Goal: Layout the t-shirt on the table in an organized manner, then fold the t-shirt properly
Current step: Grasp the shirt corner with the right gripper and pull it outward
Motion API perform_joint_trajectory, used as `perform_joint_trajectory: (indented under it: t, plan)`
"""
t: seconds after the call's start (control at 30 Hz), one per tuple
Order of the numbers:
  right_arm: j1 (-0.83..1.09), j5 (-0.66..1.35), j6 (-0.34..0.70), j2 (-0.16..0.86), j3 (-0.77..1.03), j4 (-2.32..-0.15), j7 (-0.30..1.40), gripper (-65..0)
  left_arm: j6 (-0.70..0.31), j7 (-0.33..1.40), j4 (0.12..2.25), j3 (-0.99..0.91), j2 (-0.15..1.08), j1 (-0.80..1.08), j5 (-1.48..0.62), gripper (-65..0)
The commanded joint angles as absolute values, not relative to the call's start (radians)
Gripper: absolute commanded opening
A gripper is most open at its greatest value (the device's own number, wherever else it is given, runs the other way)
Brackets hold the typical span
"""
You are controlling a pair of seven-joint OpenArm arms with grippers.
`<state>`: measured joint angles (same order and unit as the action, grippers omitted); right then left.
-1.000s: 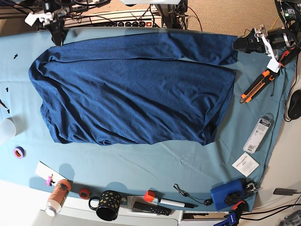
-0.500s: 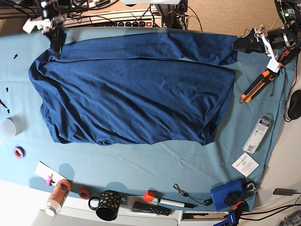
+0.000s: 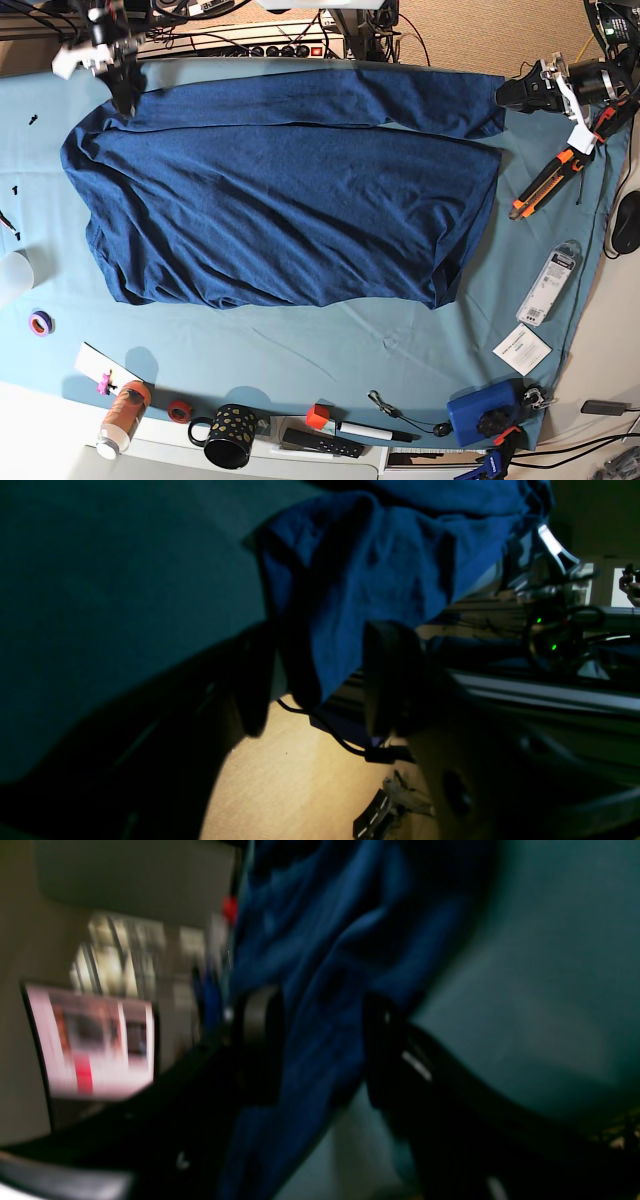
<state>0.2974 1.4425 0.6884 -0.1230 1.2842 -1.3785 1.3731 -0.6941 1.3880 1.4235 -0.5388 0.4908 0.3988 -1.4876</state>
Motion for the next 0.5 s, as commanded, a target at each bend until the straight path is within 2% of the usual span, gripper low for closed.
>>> perform_joint_trajectory:
  t: [0.0,0.2,0.33,0.47]
  plan:
    - [0.32,1.396,0.686,-0.114,1.308,-1.379,1.396,-37.8,-0.698,1.396,1.435,-0.546,0.511,0.402,-1.484,-36.5]
    - [0.341,1.358,0.695,-0.038,1.331,-1.379,1.396,-37.8,-0.698,1.396,1.435,-0.546,0.511,0.402,-1.484,-36.5]
    - [0.335,1.208,0.616,-0.031,1.33,-1.379,1.314,-37.8,-0.698,1.396,1.435,-0.546,0.51,0.402,-1.484,-36.5]
    - [0.313,1.152,0.593,-0.03,1.33,-1.379,1.292,-37.8,-0.698,1.396,1.435,-0.547,0.51,0.402,-1.484,-36.5]
